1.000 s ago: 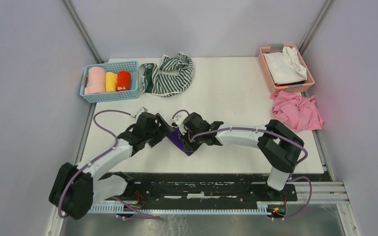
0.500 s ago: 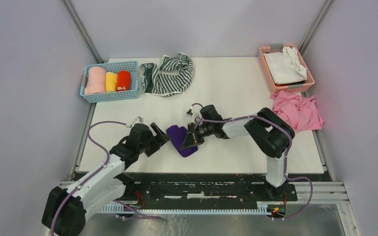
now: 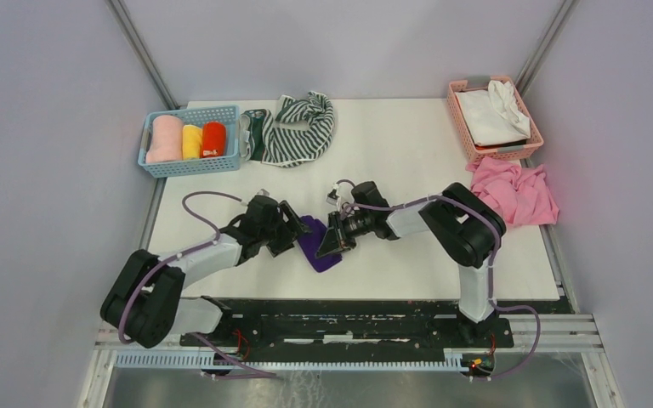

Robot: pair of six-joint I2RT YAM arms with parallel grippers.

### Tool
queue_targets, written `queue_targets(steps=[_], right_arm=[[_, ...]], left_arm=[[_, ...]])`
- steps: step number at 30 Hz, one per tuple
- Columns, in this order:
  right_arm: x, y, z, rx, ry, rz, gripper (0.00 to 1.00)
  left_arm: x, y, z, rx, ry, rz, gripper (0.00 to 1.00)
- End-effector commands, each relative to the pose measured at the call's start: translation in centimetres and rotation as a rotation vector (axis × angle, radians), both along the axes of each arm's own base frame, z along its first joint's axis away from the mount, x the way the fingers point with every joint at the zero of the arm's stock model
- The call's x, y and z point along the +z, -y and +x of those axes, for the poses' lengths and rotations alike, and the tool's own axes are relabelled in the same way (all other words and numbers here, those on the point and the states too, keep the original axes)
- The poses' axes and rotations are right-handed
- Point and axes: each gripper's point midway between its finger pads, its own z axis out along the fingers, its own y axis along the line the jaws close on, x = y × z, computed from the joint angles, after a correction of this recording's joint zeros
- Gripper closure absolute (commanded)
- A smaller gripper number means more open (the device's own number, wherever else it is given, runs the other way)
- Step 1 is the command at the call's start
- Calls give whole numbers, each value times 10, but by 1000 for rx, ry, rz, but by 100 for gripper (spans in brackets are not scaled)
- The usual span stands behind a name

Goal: Roll the towels
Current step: Roll the towel at the center of the board.

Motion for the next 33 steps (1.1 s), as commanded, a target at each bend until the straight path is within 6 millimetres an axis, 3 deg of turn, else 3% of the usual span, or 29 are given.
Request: queue_targets(steps=[1, 6, 9, 15, 19, 25, 33], right_arm=[[-26, 25, -12, 1, 41, -182, 77], [-9, 45, 0, -28, 208, -296, 65], [-1, 63, 7, -57, 335, -414, 62], [29, 97, 28, -159, 676, -670, 50], [56, 93, 32, -180, 863, -712, 43], [82, 72, 31, -151, 1068, -707, 36], [81, 50, 28, -93, 1139, -681, 34]], left_arm=[[-12, 7, 10, -44, 5, 64, 20], [-34, 11, 3, -64, -54, 139, 22], [-42, 14, 1, -84, -77, 183, 22], [-54, 19, -1, -106, -112, 277, 24], [-59, 21, -2, -118, -130, 299, 25], [-63, 25, -2, -134, -145, 322, 25], [-68, 27, -4, -150, -160, 340, 26]])
